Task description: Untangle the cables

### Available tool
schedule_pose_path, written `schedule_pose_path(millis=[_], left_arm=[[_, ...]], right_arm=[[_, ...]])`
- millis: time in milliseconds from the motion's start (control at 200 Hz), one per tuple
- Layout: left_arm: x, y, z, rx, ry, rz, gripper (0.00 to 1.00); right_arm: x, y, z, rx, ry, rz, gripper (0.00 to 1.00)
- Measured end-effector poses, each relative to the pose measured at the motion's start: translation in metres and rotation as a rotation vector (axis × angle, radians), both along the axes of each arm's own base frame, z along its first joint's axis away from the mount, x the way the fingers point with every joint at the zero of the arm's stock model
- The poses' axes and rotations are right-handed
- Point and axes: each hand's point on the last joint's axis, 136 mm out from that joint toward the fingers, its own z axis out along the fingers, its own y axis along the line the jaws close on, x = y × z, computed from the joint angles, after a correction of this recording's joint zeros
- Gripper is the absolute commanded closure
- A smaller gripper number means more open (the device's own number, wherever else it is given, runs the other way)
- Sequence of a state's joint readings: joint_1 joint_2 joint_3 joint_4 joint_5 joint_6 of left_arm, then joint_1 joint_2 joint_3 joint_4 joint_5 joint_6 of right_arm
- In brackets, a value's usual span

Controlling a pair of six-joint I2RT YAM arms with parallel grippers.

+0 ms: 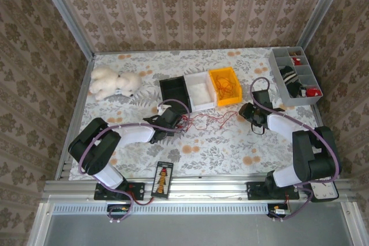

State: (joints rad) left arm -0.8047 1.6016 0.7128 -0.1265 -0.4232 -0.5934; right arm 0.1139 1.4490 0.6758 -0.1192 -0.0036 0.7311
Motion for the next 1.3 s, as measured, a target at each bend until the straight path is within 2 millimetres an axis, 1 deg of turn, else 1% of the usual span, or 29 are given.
schedule_pose_path(millis=[105, 200, 305, 440, 495, 555, 700, 820, 1055, 1115, 1215, 1280, 1300], left_arm=[[-0.001, -0.001, 0.000, 0.015, -0.002, -0.018, 1.00], [0.000, -0.002, 0.000, 0.023, -0.004, -0.025, 1.00], [0.000, -0.002, -0.001, 0.034, -0.001, -0.033, 1.00], [0.000, -0.003, -0.001, 0.049, -0.005, -0.040, 1.00], [0.000, -0.003, -0.001, 0.054, -0.008, -0.040, 1.00], [0.000, -0.003, -0.001, 0.055, -0.008, -0.040, 1.00], [-0.001, -0.003, 0.000, 0.064, -0.014, -0.043, 1.00], [-0.001, -0.003, 0.000, 0.069, -0.016, -0.044, 1.00], [-0.001, -0.004, 0.000, 0.070, -0.017, -0.048, 1.00], [-0.001, -0.004, 0.000, 0.071, -0.017, -0.048, 1.00], [-0.001, -0.003, 0.000, 0.071, -0.018, -0.048, 1.00], [-0.001, -0.003, 0.000, 0.072, -0.018, -0.048, 1.00], [-0.001, -0.003, 0.000, 0.072, -0.018, -0.048, 1.00]], right_arm=[[0.002, 0.003, 0.001, -0.009, -0.011, 0.028, 0.54], [0.004, 0.012, 0.004, -0.006, -0.028, 0.084, 0.55], [0.007, 0.034, 0.009, 0.003, -0.065, 0.185, 0.55], [0.003, 0.067, 0.014, -0.005, -0.087, 0.327, 0.55], [0.005, 0.078, 0.015, -0.009, -0.090, 0.365, 0.55], [0.009, 0.085, 0.014, -0.008, -0.083, 0.385, 0.55], [0.018, 0.089, 0.002, -0.008, -0.040, 0.386, 0.55], [0.016, 0.089, -0.007, -0.008, -0.004, 0.382, 0.54], [0.031, 0.095, -0.012, 0.014, 0.015, 0.358, 0.56], [0.035, 0.096, -0.012, 0.019, 0.015, 0.349, 0.61], [0.038, 0.097, -0.014, 0.026, 0.022, 0.335, 0.81], [0.037, 0.094, -0.017, 0.020, 0.034, 0.320, 0.90], [0.037, 0.093, -0.017, 0.017, 0.038, 0.310, 0.91]])
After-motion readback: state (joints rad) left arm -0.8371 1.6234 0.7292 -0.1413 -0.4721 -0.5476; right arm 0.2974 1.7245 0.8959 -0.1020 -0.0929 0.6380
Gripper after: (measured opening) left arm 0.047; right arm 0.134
